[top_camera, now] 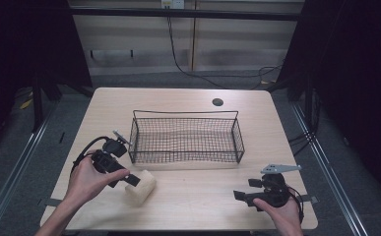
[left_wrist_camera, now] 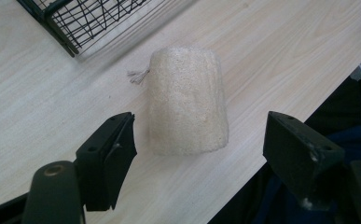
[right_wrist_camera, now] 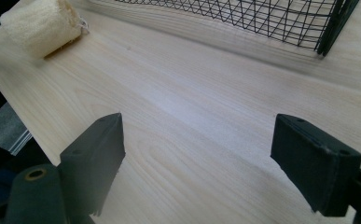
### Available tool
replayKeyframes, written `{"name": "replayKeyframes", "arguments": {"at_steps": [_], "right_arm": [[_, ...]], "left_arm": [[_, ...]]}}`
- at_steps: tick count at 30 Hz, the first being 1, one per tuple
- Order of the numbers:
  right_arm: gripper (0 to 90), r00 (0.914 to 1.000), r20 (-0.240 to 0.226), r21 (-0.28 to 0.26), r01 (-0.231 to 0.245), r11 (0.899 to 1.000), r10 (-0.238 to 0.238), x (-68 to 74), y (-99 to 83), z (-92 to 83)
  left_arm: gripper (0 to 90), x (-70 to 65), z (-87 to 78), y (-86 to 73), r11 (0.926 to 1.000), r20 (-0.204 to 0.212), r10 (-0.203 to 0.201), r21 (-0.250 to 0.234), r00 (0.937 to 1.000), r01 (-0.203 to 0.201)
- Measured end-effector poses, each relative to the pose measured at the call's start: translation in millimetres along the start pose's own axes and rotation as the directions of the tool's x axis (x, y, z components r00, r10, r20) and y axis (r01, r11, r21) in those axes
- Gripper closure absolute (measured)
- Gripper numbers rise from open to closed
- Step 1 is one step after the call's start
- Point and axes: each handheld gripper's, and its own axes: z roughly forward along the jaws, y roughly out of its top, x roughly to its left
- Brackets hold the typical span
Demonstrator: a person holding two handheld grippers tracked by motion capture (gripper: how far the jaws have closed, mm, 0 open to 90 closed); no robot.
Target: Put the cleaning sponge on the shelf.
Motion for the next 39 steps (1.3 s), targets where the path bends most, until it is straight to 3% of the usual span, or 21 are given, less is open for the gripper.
{"name": "replayKeyframes", "arguments": {"at_steps": [11,17,26,29,39], "right_arm": [[16.3,1.0000,-0.002,0.006,0.002,1.000,-0.002,0.2,-0.1,0.7],[16.3,1.0000,-0.003,0.007,0.003,1.000,-0.003,0.2,-0.2,0.6],[16.3,0.9999,-0.008,0.010,0.012,1.000,-0.012,0.7,-0.1,1.5],[16.3,0.9999,-0.008,0.011,0.011,1.000,-0.011,0.3,-0.1,1.7],[16.3,0.9998,-0.014,0.020,0.012,1.000,-0.012,0.9,-0.2,2.6]], "left_arm": [[24.8,-6.7,16.6,13.1,0.9969,0.000,0.011,0.078,0.9999,-0.011],[24.9,-8.7,23.6,21.0,0.9929,-0.026,0.013,0.118,0.9996,-0.010],[23.3,-10.3,38.7,21.9,0.9913,-0.044,0.002,0.132,0.9990,0.004],[22.7,-11.0,45.7,22.3,0.9866,-0.063,0.011,0.163,0.9980,0.000],[22.6,-4.9,51.7,26.3,0.9850,-0.068,-0.007,0.172,0.9977,0.019]]}}
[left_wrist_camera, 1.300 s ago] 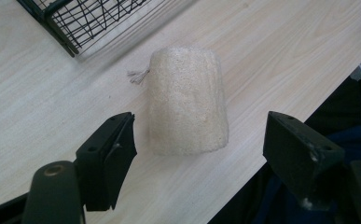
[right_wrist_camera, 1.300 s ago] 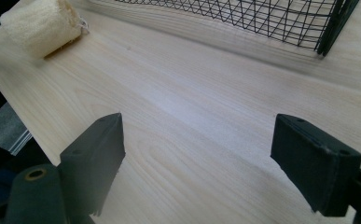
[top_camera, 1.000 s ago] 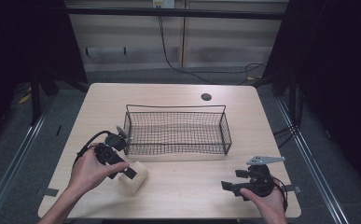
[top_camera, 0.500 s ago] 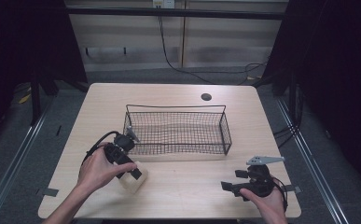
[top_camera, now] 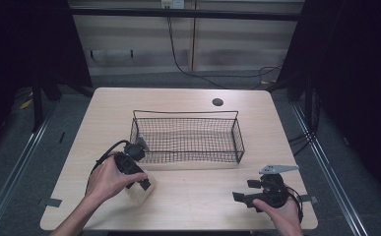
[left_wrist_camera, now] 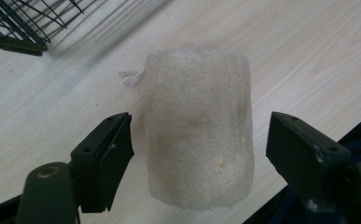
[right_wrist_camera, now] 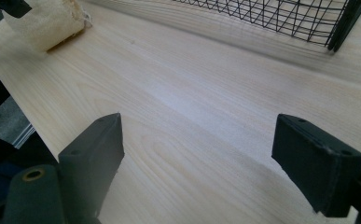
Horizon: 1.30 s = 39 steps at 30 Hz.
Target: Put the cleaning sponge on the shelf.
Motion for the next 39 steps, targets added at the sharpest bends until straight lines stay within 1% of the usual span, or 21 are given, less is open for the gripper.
{"name": "replayKeyframes", "arguments": {"at_steps": [2,4,5,7,9,10,12,13,17,19,20,23,24,25,26,29,34,36,37,38,39], "right_arm": [[16.4,1.0000,-0.001,-0.001,0.000,1.000,0.000,-0.1,-0.1,0.0],[16.3,1.0000,-0.001,0.001,-0.002,1.000,0.002,-0.3,0.0,0.1],[16.4,1.0000,-0.006,-0.004,0.000,1.000,0.000,0.2,0.3,-0.3],[16.4,1.0000,-0.003,-0.008,0.008,1.000,-0.008,0.7,0.5,-0.3],[16.4,1.0000,-0.005,-0.006,0.005,1.000,-0.005,0.8,0.4,-0.2],[16.4,1.0000,-0.005,-0.005,0.005,1.000,-0.005,0.6,0.3,-0.2],[16.4,1.0000,-0.005,-0.004,0.002,1.000,-0.002,0.5,0.3,-0.3],[16.4,1.0000,-0.005,-0.004,0.003,1.000,-0.003,0.4,0.3,-0.2],[16.4,1.0000,-0.006,-0.002,0.006,1.000,-0.006,0.3,0.5,0.2],[16.4,1.0000,-0.006,-0.001,0.005,1.000,-0.005,0.4,0.5,0.3],[16.4,1.0000,-0.006,0.000,0.006,1.000,-0.006,0.3,0.4,0.3],[16.4,0.9999,-0.006,-0.003,0.008,1.000,-0.008,0.2,0.4,0.3],[16.4,1.0000,-0.004,-0.002,0.008,1.000,-0.008,0.2,0.3,0.3],[16.4,1.0000,-0.004,-0.002,0.008,1.000,-0.008,0.2,0.3,0.3],[16.4,1.0000,-0.004,0.000,0.006,1.000,-0.006,0.1,0.3,0.5],[16.3,1.0000,-0.003,0.002,0.003,1.000,-0.003,0.2,0.4,0.4],[16.4,1.0000,-0.002,0.004,0.006,1.000,-0.006,0.0,0.3,0.8],[16.4,1.0000,-0.004,0.006,0.004,1.000,-0.004,-0.1,0.2,0.9],[16.4,1.0000,-0.004,0.006,0.004,1.000,-0.004,-0.1,0.2,0.9],[16.4,1.0000,0.002,0.010,0.003,1.000,-0.003,-0.2,0.2,1.3],[16.4,1.0000,0.001,0.015,0.000,1.000,0.000,-0.4,0.1,1.5]], "left_arm": [[22.5,0.1,1.5,0.6,1.0000,-0.001,-0.003,0.007,1.0000,0.003],[22.5,-0.5,3.8,1.9,0.9996,-0.008,-0.002,0.028,1.0000,0.002],[22.4,-1.2,5.1,2.5,0.9997,-0.007,-0.010,0.021,0.9999,0.010],[22.3,-1.3,6.0,3.0,0.9997,-0.012,-0.011,0.022,0.9999,0.011],[22.0,-1.9,8.0,3.8,0.9994,-0.018,-0.018,0.029,0.9997,0.019],[22.1,-2.0,9.4,4.7,0.9992,-0.021,-0.015,0.036,0.9997,0.016],[22.7,-2.5,11.3,5.1,0.9989,-0.018,-0.019,0.041,0.9996,0.020],[22.8,-2.8,14.0,6.0,0.9982,-0.017,-0.017,0.057,0.9997,0.018],[23.7,-4.2,18.2,7.0,0.9973,-0.019,-0.017,0.071,0.9997,0.018],[24.7,-5.0,21.5,7.6,0.9961,-0.023,-0.011,0.087,0.9997,0.013],[24.7,-6.6,25.3,8.1,0.9953,-0.032,-0.003,0.096,0.9995,0.006],[25.6,-7.8,27.3,8.6,0.9954,-0.036,-0.001,0.095,0.9994,0.005],[25.6,-9.3,28.9,9.4,0.9950,-0.049,0.000,0.100,0.9988,0.005],[25.5,-9.3,28.9,9.4,0.9950,-0.049,0.000,0.100,0.9988,0.005],[25.5,-11.2,31.1,10.4,0.9940,-0.047,0.005,0.110,0.9989,0.001],[25.8,-11.7,31.1,11.4,0.9939,-0.052,0.004,0.110,0.9987,0.002],[27.2,-14.9,31.0,11.8,0.9931,-0.075,0.019,0.116,0.9970,-0.011],[27.5,-18.0,30.9,11.9,0.9920,-0.103,0.024,0.126,0.9944,-0.011],[27.5,-18.0,30.9,11.9,0.9920,-0.103,0.024,0.126,0.9944,-0.011],[27.5,-19.3,29.5,12.0,0.9922,-0.115,0.030,0.124,0.9929,-0.016],[27.5,-19.2,28.9,12.2,0.9919,-0.116,0.034,0.126,0.9926,-0.020]]}}
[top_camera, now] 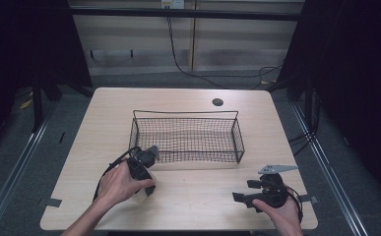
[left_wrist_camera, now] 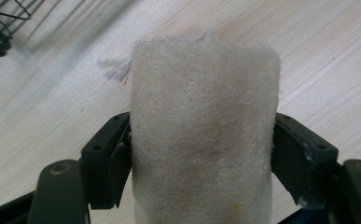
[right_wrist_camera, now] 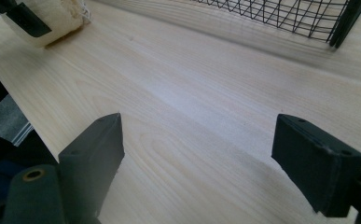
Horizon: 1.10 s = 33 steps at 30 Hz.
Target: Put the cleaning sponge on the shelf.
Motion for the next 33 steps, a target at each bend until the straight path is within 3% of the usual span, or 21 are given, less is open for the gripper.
{"name": "replayKeyframes", "arguments": {"at_steps": [4,5,13,15,24,33], "right_arm": [[16.5,1.0000,0.002,-0.002,-0.001,1.000,0.001,0.3,0.0,-0.2],[16.6,1.0000,0.002,0.000,-0.001,1.000,0.001,0.0,-0.2,0.0],[16.6,1.0000,0.002,0.001,-0.002,1.000,0.002,0.0,-0.1,0.1],[16.6,1.0000,0.002,0.001,-0.003,1.000,0.003,0.1,-0.1,0.2],[16.6,1.0000,0.002,0.004,-0.005,1.000,0.005,0.1,-0.2,0.6],[16.6,1.0000,0.001,0.004,-0.008,1.000,0.008,0.1,-0.3,0.7]], "left_arm": [[27.6,1.3,-2.6,-0.7,0.9999,-0.001,0.005,-0.010,1.0000,-0.005],[27.7,2.3,-5.0,-1.7,0.9999,0.018,0.000,-0.015,0.9998,0.000],[27.6,4.0,-9.4,-4.4,0.9997,0.030,0.018,-0.018,0.9994,-0.018],[27.6,4.9,-11.6,-5.2,0.9996,0.051,0.014,-0.025,0.9986,-0.013],[27.6,8.4,-20.2,-8.7,0.9991,0.060,0.003,-0.042,0.9982,-0.001],[27.7,9.5,-29.6,-12.3,0.9982,0.072,0.023,-0.057,0.9971,-0.018]]}}
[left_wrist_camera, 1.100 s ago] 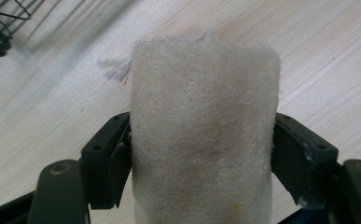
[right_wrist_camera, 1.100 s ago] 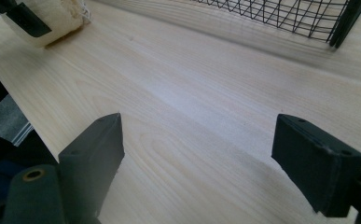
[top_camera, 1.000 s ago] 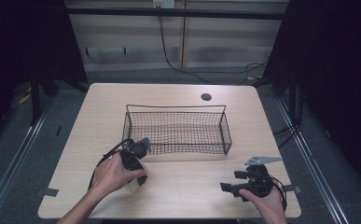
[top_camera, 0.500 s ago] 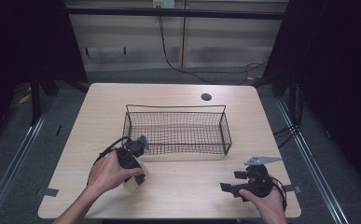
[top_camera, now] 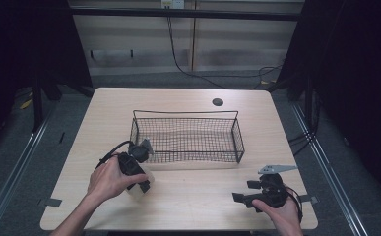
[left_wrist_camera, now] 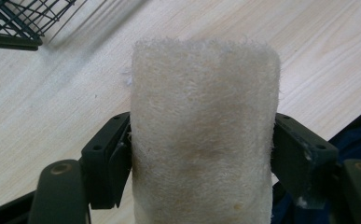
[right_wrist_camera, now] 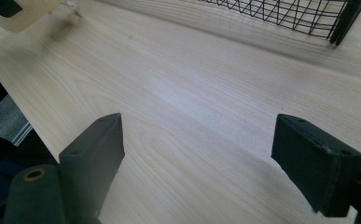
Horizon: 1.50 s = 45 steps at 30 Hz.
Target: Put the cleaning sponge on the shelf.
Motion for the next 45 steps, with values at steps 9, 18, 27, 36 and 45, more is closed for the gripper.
{"name": "replayKeyframes", "arguments": {"at_steps": [9,18,27,36,45], "right_arm": [[16.6,1.0000,-0.001,0.000,-0.001,1.000,0.001,-0.1,-0.1,-0.2],[16.6,1.0000,-0.001,0.000,-0.002,1.000,0.002,0.1,-0.2,-0.1],[16.6,1.0000,-0.002,0.000,-0.003,1.000,0.003,0.3,-0.1,0.2],[16.6,1.0000,-0.005,0.002,-0.002,1.000,0.002,0.2,-0.1,0.8],[16.5,0.9999,-0.009,0.004,-0.008,1.000,0.008,0.0,-0.2,1.2]], "left_arm": [[27.7,-1.6,-9.2,0.3,0.9999,0.006,0.013,-0.009,0.9999,-0.013],[27.7,-0.1,-17.6,-1.6,0.9991,0.011,0.023,-0.037,0.9997,-0.022],[27.7,0.7,-29.1,-2.8,0.9982,0.023,0.041,-0.045,0.9989,-0.040],[27.7,1.6,-47.1,-0.2,0.9955,0.045,0.057,-0.078,0.9974,-0.054],[27.7,4.3,-57.7,3.7,0.9961,0.050,0.042,-0.079,0.9979,-0.038]]}}
